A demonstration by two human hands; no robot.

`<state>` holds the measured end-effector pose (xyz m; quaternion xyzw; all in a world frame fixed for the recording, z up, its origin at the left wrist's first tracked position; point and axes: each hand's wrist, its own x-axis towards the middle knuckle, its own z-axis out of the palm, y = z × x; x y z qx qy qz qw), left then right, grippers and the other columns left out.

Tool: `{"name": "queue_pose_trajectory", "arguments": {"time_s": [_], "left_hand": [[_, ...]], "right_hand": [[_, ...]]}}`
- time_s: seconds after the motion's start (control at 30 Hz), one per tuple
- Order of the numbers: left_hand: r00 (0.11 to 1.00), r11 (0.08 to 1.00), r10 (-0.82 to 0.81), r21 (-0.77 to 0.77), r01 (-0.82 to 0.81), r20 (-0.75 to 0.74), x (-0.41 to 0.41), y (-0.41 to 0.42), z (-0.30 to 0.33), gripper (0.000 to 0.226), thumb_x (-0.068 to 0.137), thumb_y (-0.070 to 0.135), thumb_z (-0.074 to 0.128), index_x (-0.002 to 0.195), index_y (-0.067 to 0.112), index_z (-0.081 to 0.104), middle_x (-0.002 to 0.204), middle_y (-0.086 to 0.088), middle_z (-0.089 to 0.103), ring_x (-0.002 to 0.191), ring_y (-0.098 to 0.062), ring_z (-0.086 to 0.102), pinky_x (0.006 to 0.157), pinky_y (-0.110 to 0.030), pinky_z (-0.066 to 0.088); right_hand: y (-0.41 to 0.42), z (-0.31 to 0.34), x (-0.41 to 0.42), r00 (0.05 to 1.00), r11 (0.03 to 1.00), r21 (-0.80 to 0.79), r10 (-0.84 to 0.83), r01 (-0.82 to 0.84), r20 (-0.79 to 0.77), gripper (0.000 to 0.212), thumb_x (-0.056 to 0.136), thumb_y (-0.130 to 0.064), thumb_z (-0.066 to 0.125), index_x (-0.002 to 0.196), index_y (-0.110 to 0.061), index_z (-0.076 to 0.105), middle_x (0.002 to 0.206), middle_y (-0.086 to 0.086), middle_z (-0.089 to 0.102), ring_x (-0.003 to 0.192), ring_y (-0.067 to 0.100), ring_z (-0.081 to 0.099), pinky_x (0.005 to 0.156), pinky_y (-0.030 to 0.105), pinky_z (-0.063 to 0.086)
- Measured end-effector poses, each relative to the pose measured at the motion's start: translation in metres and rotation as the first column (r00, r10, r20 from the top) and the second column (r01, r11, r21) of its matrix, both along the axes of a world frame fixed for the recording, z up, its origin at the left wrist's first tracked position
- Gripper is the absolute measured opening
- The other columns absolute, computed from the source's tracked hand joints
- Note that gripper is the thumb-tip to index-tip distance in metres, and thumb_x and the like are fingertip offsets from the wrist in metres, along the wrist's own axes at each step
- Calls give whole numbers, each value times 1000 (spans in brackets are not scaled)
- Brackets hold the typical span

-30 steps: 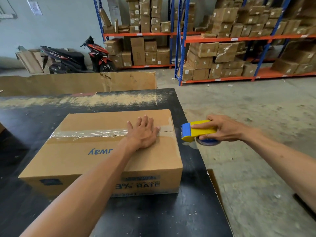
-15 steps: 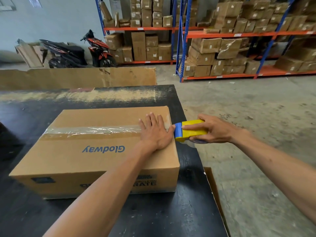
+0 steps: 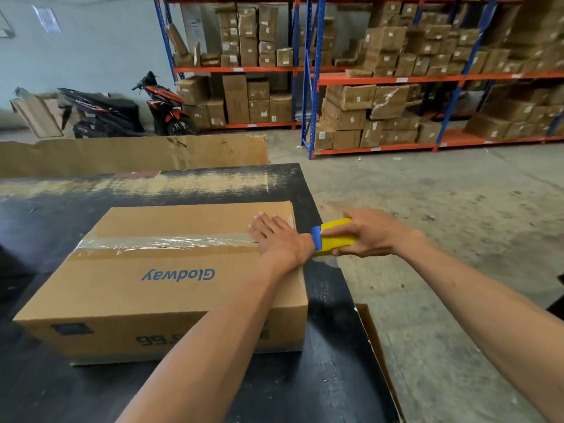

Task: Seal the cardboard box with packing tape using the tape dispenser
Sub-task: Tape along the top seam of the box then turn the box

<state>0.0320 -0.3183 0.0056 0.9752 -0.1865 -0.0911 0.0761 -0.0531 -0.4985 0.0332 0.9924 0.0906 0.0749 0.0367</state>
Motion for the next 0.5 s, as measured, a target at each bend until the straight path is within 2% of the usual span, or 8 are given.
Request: {"name": "queue_pose_trajectory", "arguments": {"time_s": [0.1, 0.17, 0.23, 0.3, 0.4, 0.47, 0.5], "left_hand": [[999, 999, -32, -8, 32, 31, 3, 3, -8, 85, 96, 51, 26, 153, -5, -6, 156, -34, -17, 144, -50, -19, 115, -60, -13], [996, 996, -87, 29, 87, 6, 3, 11, -9, 79, 99, 44, 25, 152, -4, -7, 156, -34, -18, 143, -51, -19, 116, -60, -10], [981, 980, -190, 66, 188, 30, -1, 24, -8, 75, 100, 41, 23, 152, -5, -6, 157, -33, -16, 143, -52, -16, 117, -58, -8], [940, 940, -334, 103, 326, 69, 0, 47, -7, 72, 102, 40, 23, 152, -5, -3, 158, -32, -12, 145, -50, -11, 119, -55, -5], [847, 839, -532, 153, 523, 24, 15, 88, 2, 72, 103, 40, 25, 154, 3, -9, 160, -22, -18, 148, -38, -16, 120, -45, -9], [828, 820, -561, 131, 557, -6, 23, 109, 4, 73, 101, 39, 28, 155, 10, -12, 162, -15, -19, 149, -29, -17, 120, -43, -11], [842, 837, -539, 124, 533, 20, 24, 116, 1, 74, 100, 42, 28, 156, 13, -12, 162, -12, -18, 149, -28, -16, 120, -48, -11]], "right_hand": [[-4, 8, -13, 984, 963, 207, -180, 173, 16, 52, 79, -61, 70, 129, -51, 58, 79, -11, 38, 78, 13, 42, 64, 22, 29], [-4, 11, -19, 977, 928, 319, -213, 191, 34, 49, 79, -58, 72, 127, -50, 61, 79, -15, 43, 79, 12, 45, 65, 13, 31], [-4, 13, -22, 961, 855, 475, -269, 209, 60, 47, 77, -56, 76, 122, -47, 66, 85, -22, 54, 84, 8, 52, 71, 8, 33], [0, 16, -22, 939, 719, 659, -340, 221, 55, 43, 75, -55, 78, 116, -47, 70, 102, -23, 66, 97, 5, 60, 82, 13, 40], [10, 18, -19, 959, 477, 868, -284, 137, 5, 35, 79, -46, 78, 113, -47, 72, 117, -21, 70, 106, 0, 64, 93, 27, 49], [21, 19, -15, 974, 321, 946, -223, 37, 37, 31, 85, -35, 75, 115, -41, 72, 111, -13, 74, 91, 5, 64, 80, 28, 49], [28, 21, -13, 976, 241, 971, -208, -13, 65, 30, 87, -30, 73, 117, -37, 73, 108, -8, 76, 83, 12, 58, 72, 30, 46]]}}
